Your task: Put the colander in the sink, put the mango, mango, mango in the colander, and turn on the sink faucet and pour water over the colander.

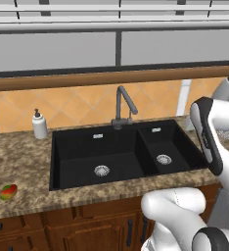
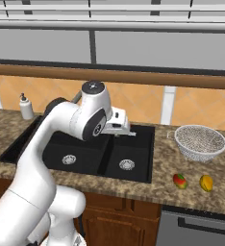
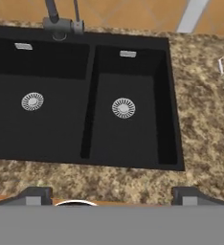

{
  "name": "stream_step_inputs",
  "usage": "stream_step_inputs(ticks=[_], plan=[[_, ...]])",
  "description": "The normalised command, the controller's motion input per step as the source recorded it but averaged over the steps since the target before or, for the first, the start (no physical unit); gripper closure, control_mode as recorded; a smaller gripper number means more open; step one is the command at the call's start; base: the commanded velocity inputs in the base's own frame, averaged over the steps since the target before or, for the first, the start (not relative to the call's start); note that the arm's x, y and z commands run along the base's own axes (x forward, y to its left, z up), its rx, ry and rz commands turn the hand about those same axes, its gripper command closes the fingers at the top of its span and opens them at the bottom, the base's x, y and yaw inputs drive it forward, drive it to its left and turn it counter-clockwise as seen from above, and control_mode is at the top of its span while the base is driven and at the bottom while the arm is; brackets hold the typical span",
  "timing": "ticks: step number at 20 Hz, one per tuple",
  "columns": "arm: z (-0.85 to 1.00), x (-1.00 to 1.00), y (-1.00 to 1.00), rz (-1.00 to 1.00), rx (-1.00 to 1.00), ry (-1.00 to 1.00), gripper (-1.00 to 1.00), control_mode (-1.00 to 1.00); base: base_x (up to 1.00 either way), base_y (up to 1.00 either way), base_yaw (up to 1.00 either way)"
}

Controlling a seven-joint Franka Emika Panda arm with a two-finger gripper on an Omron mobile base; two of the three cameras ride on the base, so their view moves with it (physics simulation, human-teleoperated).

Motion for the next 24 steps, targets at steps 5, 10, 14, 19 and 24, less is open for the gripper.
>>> stream_step_inputs(ticks=[5,10,14,19,24], plan=[[-0.13,0.02,-0.78,0.0,-0.07,0.11,-1.0,-1.0,0.0,0.0,0.0],[-0.23,0.08,-0.84,0.0,-0.08,0.23,-1.0,-1.0,0.0,0.0,0.0],[-0.26,0.24,-0.78,0.0,-0.05,0.11,-1.0,-1.0,0.0,0.0,0.0],[-0.25,0.51,-0.61,0.0,-0.03,0.05,-1.0,-1.0,0.0,0.0,0.0],[-0.23,0.7,-0.37,0.0,0.0,0.0,-1.0,-1.0,0.0,0.0,0.0]])
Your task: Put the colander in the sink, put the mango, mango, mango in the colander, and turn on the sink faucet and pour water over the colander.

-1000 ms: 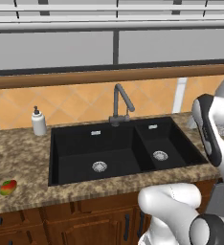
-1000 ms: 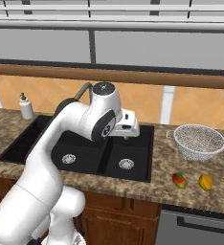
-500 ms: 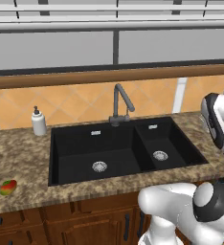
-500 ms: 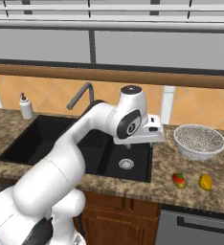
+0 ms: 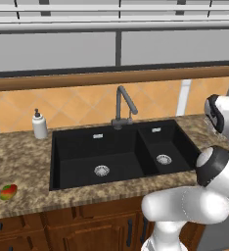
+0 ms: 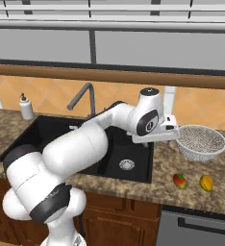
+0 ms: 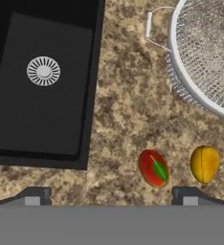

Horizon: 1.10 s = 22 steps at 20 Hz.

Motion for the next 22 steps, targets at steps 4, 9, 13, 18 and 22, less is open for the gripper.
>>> stream_step_inputs(ticks=[4,9,13,18,22], plan=[[-0.18,0.74,-0.51,0.01,0.0,0.06,-1.0,-1.0,0.0,0.0,0.0],[-0.19,0.66,-0.54,0.02,0.0,0.09,-1.0,-1.0,0.0,0.0,0.0],[-0.25,0.57,-0.47,0.04,0.0,0.02,-1.0,-1.0,0.0,0.0,0.0],[-0.25,0.45,-0.4,0.03,0.02,0.0,-1.0,-1.0,0.0,0.0,0.0],[-0.26,0.38,-0.33,0.02,0.01,0.0,-1.0,-1.0,0.0,0.0,0.0]])
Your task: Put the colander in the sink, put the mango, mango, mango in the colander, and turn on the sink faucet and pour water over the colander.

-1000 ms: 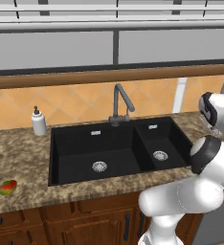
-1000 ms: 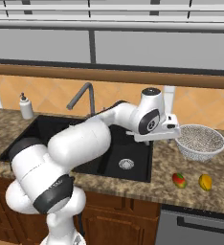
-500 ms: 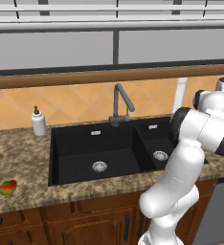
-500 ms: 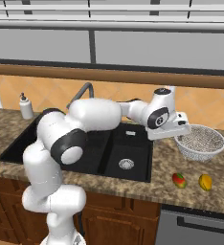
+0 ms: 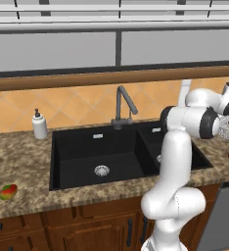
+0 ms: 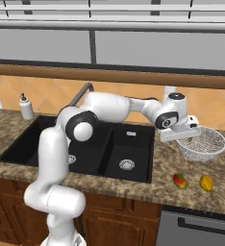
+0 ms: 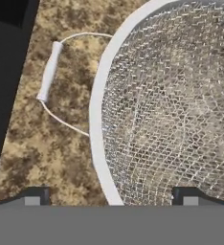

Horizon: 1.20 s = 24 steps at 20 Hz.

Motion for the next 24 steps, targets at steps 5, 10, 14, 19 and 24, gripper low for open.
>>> stream_step_inputs(ticks=[5,10,14,19,24], plan=[[-0.26,0.38,-0.18,0.0,0.0,0.0,-1.0,-1.0,0.0,0.0,0.0],[-0.39,0.24,-0.07,0.0,0.0,0.0,-1.0,-1.0,0.0,0.0,0.0],[-0.65,0.0,0.07,0.0,-0.01,0.0,-1.0,-1.0,0.0,0.0,0.0],[-0.57,0.0,0.15,0.0,-0.01,-0.05,1.0,-1.0,0.0,0.0,0.0],[-0.31,-0.37,0.31,0.02,-0.09,-0.09,1.0,-1.0,0.0,0.0,0.0]])
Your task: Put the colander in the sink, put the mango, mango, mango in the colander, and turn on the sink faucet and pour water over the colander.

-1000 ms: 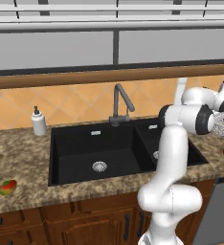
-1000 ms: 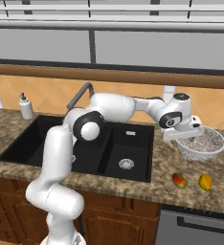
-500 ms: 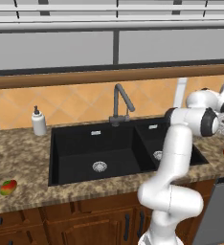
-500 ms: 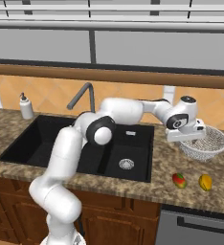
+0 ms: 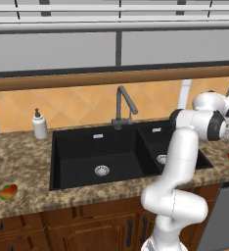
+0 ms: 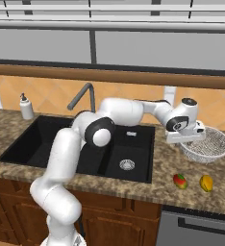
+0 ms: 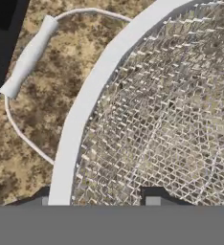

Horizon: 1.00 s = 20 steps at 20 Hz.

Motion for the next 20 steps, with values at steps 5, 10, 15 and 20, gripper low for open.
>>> stream_step_inputs(ticks=[5,10,15,20], plan=[[-0.03,-0.35,0.43,0.13,-0.09,-0.03,1.0,-1.0,0.0,0.0,0.0],[0.38,-0.41,0.44,0.3,-0.07,0.0,1.0,-1.0,0.0,0.0,0.0],[0.62,-0.59,0.33,0.27,-0.05,0.0,1.0,-1.0,0.0,0.0,0.0],[0.46,-0.53,0.34,0.05,-0.03,0.04,1.0,-1.0,0.0,0.0,0.0]])
